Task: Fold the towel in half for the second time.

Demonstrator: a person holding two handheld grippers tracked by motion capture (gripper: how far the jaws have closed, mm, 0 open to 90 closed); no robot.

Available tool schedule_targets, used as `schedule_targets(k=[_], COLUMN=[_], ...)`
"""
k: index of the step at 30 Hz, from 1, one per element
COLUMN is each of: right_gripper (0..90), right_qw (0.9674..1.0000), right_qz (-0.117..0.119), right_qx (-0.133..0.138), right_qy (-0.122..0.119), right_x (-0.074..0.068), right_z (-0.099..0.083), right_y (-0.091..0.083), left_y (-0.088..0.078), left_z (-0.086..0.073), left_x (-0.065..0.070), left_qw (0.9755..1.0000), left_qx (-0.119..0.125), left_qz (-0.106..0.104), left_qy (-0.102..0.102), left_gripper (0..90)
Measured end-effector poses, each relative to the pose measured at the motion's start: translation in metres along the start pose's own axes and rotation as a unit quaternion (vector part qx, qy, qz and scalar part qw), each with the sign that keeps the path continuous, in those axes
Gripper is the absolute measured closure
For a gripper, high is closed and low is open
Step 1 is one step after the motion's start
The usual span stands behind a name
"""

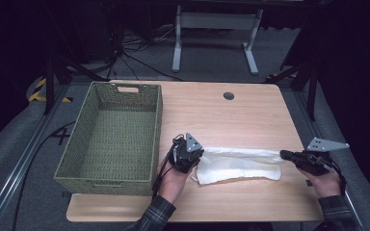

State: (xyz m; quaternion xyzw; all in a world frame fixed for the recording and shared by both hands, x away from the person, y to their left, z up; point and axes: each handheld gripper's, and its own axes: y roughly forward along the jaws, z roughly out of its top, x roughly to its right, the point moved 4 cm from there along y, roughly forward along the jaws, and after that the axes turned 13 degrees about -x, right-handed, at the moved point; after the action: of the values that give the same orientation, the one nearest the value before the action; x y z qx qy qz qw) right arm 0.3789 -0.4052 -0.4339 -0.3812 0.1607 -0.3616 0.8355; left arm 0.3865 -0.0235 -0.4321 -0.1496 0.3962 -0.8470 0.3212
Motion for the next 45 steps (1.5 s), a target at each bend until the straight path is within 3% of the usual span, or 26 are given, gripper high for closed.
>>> schedule_targets(k=[6,9,13,15,21,24,26,29,34,37,40,43,45], right_gripper=[86.8,86.5,85.8,85.4,84.6,83.1,80.1,76.7,79.3,86.0,89.4,89.6,89.7], right_qw=[0.9999,0.9998,0.9997,0.9998,0.9996,0.9995,0.9994,0.9995,0.9996,0.9994,0.9989,0.9983,0.9975], right_qz=[0.006,0.005,0.004,0.004,0.007,0.012,0.015,0.015,0.019,0.028,0.040,0.045,0.050], right_qx=[-0.012,-0.017,-0.022,-0.021,-0.026,-0.029,-0.030,-0.023,-0.003,-0.005,-0.021,-0.037,-0.050], right_qy=[0.002,0.002,0.003,0.004,0.005,0.009,0.014,0.019,0.021,0.018,0.014,0.006,0.006], right_x=[-0.005,-0.005,-0.004,-0.004,-0.009,-0.010,-0.010,-0.010,-0.013,-0.016,-0.021,-0.025,-0.026], right_z=[-0.010,-0.013,-0.015,-0.016,-0.024,-0.028,-0.031,-0.034,-0.026,-0.020,-0.016,-0.016,-0.020], right_y=[0.002,0.003,0.004,0.003,0.001,0.000,-0.001,-0.007,-0.014,-0.009,0.000,0.009,0.013], left_y=[-0.002,-0.002,-0.001,0.001,0.006,0.007,0.006,-0.001,-0.012,-0.009,0.002,0.017,0.026], left_z=[-0.014,-0.021,-0.027,-0.032,-0.041,-0.043,-0.044,-0.041,-0.028,-0.019,-0.011,-0.011,-0.015], left_x=[0.008,0.017,0.025,0.030,0.030,0.030,0.030,0.031,0.031,0.030,0.029,0.031,0.033], left_qw=[0.9997,0.9991,0.9987,0.9979,0.9970,0.9964,0.9957,0.9961,0.9965,0.9960,0.9942,0.9919,0.9889], left_qx=[0.007,0.000,-0.009,-0.026,-0.052,-0.065,-0.069,-0.056,-0.034,-0.031,-0.046,-0.065,-0.083], left_qz=[-0.008,-0.022,-0.037,-0.044,-0.041,-0.046,-0.056,-0.066,-0.075,-0.083,-0.095,-0.108,-0.123], left_qy=[0.023,0.036,0.033,0.040,0.040,0.030,0.023,0.018,0.015,0.013,0.017,0.012,0.012], left_gripper=[84.5,84.3,84.0,84.0,83.2,80.6,75.2,70.2,71.3,79.6,89.3,89.6,89.7])
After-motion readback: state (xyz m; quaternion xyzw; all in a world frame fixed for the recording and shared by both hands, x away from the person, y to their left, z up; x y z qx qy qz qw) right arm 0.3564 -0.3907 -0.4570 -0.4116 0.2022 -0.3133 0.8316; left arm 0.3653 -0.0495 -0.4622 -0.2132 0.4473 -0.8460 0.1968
